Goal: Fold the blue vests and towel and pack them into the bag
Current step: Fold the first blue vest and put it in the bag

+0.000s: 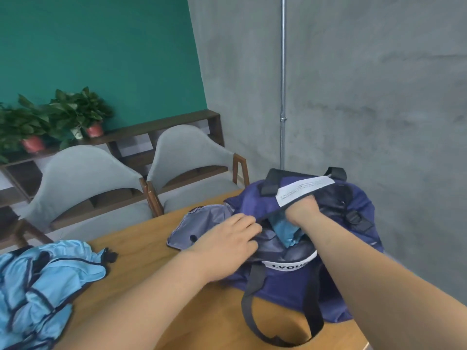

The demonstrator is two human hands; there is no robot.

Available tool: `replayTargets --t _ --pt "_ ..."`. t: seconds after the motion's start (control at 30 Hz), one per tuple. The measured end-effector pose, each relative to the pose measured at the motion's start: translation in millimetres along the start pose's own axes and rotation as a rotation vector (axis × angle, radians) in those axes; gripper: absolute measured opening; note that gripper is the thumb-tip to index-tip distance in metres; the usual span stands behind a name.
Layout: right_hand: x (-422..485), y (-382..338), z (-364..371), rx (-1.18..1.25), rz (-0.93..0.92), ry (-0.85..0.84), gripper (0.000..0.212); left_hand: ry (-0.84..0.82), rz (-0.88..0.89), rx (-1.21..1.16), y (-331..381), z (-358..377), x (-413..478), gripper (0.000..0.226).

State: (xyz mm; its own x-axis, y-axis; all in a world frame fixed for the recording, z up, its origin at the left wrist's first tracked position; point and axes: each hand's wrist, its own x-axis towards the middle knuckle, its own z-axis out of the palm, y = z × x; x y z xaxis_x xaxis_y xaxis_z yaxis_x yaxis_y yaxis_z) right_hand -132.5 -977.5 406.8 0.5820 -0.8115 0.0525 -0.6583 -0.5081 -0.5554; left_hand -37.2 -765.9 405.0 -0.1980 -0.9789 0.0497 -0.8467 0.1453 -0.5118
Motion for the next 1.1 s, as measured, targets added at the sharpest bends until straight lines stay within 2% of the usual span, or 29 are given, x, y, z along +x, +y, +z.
replayTargets --t 0.07,0.13,0.17,0.27,0.33,0.4,0.5,0.63,0.73,0.83,0.93,1.0,1.1 --pt "16 5 -4 -0.002 0.01 -0.046 0.043 -0.189 -0.02 -0.042 11 3 -2 0.053" --pt "27 8 -5 0.047 -0.001 0.013 0.039 -0.291 -0.047 -0.076 18 4 -2 0.077" --pt "30 7 -8 0.086 0.008 0.048 0.037 -0.267 -0.058 -0.108 20 2 1 0.07" --pt "32 -1 -16 0.224 0.039 0.106 0.027 -0.021 -0.103 -0.407 23 -1 10 0.018" --pt "31 -5 -18 0.247 0.003 0.132 0.034 0.134 -0.155 -0.576 26 -5 14 0.009" --pt "35 -6 -14 0.268 0.007 0.125 0.042 0.147 -0.154 -0.611 31 -5 16 0.014" --pt "31 -12 -6 0.311 0.095 0.077 0.044 0.065 -0.119 -0.53 38 -3 16 0.025" --pt "19 -26 5 0.533 0.31 -0.07 0.041 0.02 -0.027 -0.443 38 -2 20 0.03" --pt "11 -12 32 0.414 0.326 -0.187 0.041 0.064 -0.01 -0.446 39 -4 16 0.031" --pt "-1 10 67 0.019 0.192 -0.283 0.046 0.147 -0.189 -0.631 36 -11 12 0.032" --pt "-8 13 69 0.067 0.175 -0.292 0.062 0.231 -0.483 -0.564 26 1 22 0.023" --pt "-10 10 59 0.09 0.063 -0.345 0.063 0.278 -0.663 -0.421 25 10 35 0.019" --pt "-16 9 46 0.035 -0.101 -0.474 0.067 0.263 -0.874 -0.329 23 6 52 0.028"
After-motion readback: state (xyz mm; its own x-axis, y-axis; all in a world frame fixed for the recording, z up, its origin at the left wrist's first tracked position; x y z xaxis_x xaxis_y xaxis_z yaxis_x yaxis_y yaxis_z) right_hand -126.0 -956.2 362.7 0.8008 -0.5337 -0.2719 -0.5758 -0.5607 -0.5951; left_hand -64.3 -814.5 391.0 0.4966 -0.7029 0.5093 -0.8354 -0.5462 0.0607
